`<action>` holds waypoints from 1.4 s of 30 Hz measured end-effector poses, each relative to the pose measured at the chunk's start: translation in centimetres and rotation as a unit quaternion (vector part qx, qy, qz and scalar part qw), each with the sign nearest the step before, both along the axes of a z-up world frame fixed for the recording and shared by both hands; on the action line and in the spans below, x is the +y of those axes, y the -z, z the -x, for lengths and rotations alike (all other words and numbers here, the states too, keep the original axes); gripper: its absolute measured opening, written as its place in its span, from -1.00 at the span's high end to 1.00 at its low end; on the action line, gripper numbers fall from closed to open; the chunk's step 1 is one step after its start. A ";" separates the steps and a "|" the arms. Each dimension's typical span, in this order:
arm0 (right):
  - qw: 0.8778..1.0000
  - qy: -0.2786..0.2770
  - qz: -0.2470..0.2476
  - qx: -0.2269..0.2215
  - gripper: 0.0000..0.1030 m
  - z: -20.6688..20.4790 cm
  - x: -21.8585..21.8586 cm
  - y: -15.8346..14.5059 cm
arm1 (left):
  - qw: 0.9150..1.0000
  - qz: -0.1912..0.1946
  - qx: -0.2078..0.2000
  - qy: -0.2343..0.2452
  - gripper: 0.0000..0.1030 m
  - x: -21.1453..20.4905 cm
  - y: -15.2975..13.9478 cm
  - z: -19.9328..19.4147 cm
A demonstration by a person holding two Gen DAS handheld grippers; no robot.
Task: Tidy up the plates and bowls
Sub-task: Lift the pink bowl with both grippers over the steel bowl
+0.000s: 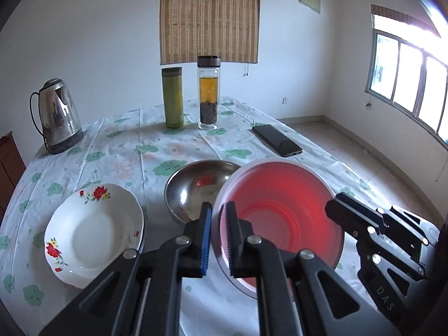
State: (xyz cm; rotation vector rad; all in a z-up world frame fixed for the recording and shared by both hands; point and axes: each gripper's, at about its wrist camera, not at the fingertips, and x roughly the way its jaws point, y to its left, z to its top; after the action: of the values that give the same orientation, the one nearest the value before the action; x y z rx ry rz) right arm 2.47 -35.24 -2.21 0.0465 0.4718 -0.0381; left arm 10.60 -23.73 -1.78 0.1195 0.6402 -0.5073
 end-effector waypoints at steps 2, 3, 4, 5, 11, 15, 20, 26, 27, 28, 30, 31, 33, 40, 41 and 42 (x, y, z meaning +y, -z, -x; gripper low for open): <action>1.000 0.001 0.000 -0.005 0.81 -0.2 0.0 -0.3 | 1.000 0.001 -0.002 -0.002 0.87 0.0 -0.2 -0.2; 1.000 0.000 0.001 -0.008 0.81 -0.3 0.0 -0.5 | 1.000 0.002 -0.002 -0.004 0.87 0.0 -0.2 -0.4; 1.000 0.000 0.002 -0.010 0.81 -0.4 0.0 -0.7 | 1.000 0.003 -0.002 -0.005 0.87 0.0 -0.3 -0.6; 1.000 -0.001 0.002 -0.012 0.81 -0.5 0.0 -0.8 | 1.000 0.003 -0.003 -0.006 0.87 0.0 -0.4 -0.7; 1.000 -0.002 0.004 -0.027 0.81 -1.5 0.1 -1.6 | 1.000 0.008 -0.008 -0.016 0.87 -0.2 -1.0 -1.6; 0.999 -0.005 0.004 -0.036 0.81 -2.0 0.0 -2.3 | 1.000 0.008 -0.011 -0.023 0.87 -0.2 -1.5 -2.3; 0.999 -0.007 0.006 -0.044 0.81 -2.8 0.1 -2.8 | 0.999 0.011 -0.016 -0.029 0.87 -0.1 -2.0 -3.1; 0.999 -0.008 0.005 -0.053 0.81 -3.5 0.1 -3.4 | 0.999 0.013 -0.014 -0.034 0.87 -0.1 -2.0 -3.9; 0.998 -0.008 0.004 -0.055 0.81 -3.6 0.1 -3.5 | 0.999 0.013 -0.013 -0.035 0.87 -0.1 -2.0 -4.0; 0.998 -0.008 0.004 -0.058 0.81 -3.7 0.2 -3.6 | 0.999 0.014 -0.012 -0.036 0.87 -0.1 -2.0 -4.0; 0.998 -0.007 0.002 -0.062 0.81 -4.0 0.2 -3.8 | 0.999 0.014 -0.011 -0.039 0.87 -0.1 -2.0 -4.2; 0.998 -0.007 0.001 -0.064 0.81 -4.2 0.2 -3.8 | 0.999 0.015 -0.010 -0.041 0.87 0.0 -2.0 -4.3; 0.998 -0.008 0.000 -0.066 0.81 -4.6 0.2 -3.9 | 0.999 0.017 -0.009 -0.044 0.87 0.0 -2.0 -4.5; 0.998 -0.007 -0.007 -0.067 0.81 -6.2 0.0 -3.8 | 0.999 0.012 -0.002 -0.053 0.87 0.0 -1.7 -5.6; 0.998 -0.006 -0.008 -0.067 0.81 -6.5 0.0 -3.7 | 0.999 0.011 -0.001 -0.053 0.87 0.0 -1.6 -5.7; 0.998 -0.005 -0.010 -0.066 0.81 -6.7 0.0 -3.6 | 0.998 0.011 0.000 -0.054 0.87 0.0 -1.5 -5.8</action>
State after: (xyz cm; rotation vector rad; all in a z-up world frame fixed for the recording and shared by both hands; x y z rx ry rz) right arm 9.15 -35.25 1.41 0.0648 0.3406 -0.0196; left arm 16.37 -23.69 -0.25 0.0627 0.6378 -0.4096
